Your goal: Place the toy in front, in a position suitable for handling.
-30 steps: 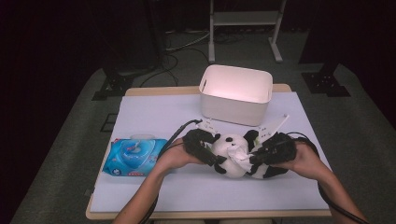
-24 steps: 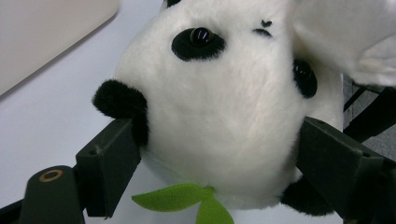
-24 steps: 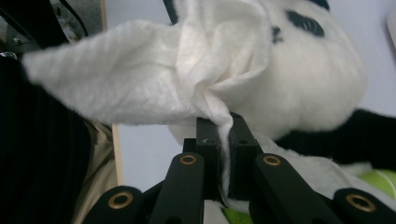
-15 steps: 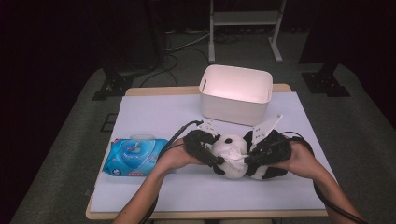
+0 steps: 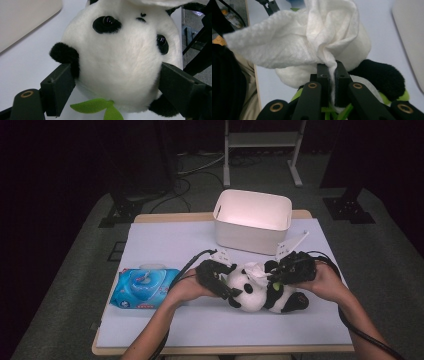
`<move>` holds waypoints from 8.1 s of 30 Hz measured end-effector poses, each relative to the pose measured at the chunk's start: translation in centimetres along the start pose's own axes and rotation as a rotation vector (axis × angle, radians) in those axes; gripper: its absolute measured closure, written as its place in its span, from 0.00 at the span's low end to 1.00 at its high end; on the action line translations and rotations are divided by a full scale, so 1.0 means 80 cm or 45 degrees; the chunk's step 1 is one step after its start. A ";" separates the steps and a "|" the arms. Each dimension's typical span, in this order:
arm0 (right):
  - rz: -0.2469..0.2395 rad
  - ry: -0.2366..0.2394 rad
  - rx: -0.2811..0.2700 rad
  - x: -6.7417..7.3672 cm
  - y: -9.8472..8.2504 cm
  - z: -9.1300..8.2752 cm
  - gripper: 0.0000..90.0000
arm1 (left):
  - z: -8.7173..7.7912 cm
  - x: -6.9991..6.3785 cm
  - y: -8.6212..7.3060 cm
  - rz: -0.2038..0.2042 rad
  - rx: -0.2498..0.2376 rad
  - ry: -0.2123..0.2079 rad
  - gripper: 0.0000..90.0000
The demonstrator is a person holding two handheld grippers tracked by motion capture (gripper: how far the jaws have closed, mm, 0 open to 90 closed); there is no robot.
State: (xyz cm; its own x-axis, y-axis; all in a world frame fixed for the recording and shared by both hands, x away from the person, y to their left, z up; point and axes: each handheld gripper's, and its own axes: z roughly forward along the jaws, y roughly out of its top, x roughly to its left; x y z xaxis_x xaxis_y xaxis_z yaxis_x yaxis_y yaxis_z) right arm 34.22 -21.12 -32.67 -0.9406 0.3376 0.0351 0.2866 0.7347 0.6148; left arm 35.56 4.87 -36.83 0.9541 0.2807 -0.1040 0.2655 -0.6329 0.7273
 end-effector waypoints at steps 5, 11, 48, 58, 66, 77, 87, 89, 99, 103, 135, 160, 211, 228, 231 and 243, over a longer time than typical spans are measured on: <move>0.008 0.051 0.029 0.008 -0.002 0.011 0.95 | 0.001 0.007 -0.006 -0.038 0.003 -0.033 0.18; -0.044 0.077 0.057 0.022 0.002 0.029 0.94 | 0.008 0.010 -0.019 -0.050 0.025 -0.037 0.18; -0.038 0.059 0.154 0.018 0.005 0.033 0.94 | 0.001 0.013 -0.028 -0.081 -0.018 -0.115 0.11; -0.053 0.074 0.144 0.026 0.001 0.034 0.94 | 0.004 0.014 -0.028 -0.110 -0.010 -0.136 0.07; -0.095 0.065 0.163 0.039 0.001 0.035 0.94 | 0.010 0.013 -0.024 -0.119 0.019 -0.172 0.04; -0.102 0.060 0.174 0.042 0.002 0.035 0.95 | 0.009 0.015 -0.022 -0.080 0.002 -0.212 0.23; -0.120 0.018 0.152 0.039 0.015 0.031 0.95 | -0.012 0.017 -0.011 0.007 -0.027 -0.118 0.29; -0.126 0.013 0.142 0.036 0.020 0.032 0.95 | -0.021 0.018 -0.008 0.035 -0.027 -0.091 0.29; -0.123 0.014 0.133 0.034 0.024 0.027 0.94 | -0.027 0.021 -0.026 0.027 -0.050 -0.096 0.30; -0.115 -0.001 0.108 0.033 0.025 0.018 0.94 | -0.027 0.020 -0.028 0.023 -0.050 -0.086 0.30; -0.155 0.063 0.203 0.037 0.050 0.052 0.95 | -0.030 0.023 -0.041 -0.074 -0.032 -0.115 0.12; -0.186 0.051 0.158 0.034 0.077 0.041 0.95 | -0.024 0.011 -0.031 0.085 -0.059 -0.095 0.29; -0.112 0.030 0.132 0.026 0.042 0.013 0.94 | -0.026 0.004 -0.040 0.045 -0.050 -0.113 0.26; -0.078 -0.026 0.133 0.033 0.015 -0.022 0.94 | -0.026 0.005 -0.044 0.031 -0.067 -0.119 0.25; -0.084 -0.052 0.144 0.036 0.009 -0.028 0.94 | -0.025 0.006 -0.043 0.008 -0.070 -0.122 0.25; -0.054 -0.076 0.151 0.037 -0.010 -0.043 0.94 | -0.024 0.010 -0.044 -0.023 -0.073 -0.128 0.25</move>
State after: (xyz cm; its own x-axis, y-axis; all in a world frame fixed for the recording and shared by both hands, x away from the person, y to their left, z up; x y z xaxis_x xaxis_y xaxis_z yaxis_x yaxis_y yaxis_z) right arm 30.56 -22.76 -30.37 -0.9408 0.3369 -0.0379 0.2700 0.8123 0.5170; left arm 35.09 8.74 -38.16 0.9592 0.2159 -0.1826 0.2768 -0.5857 0.7618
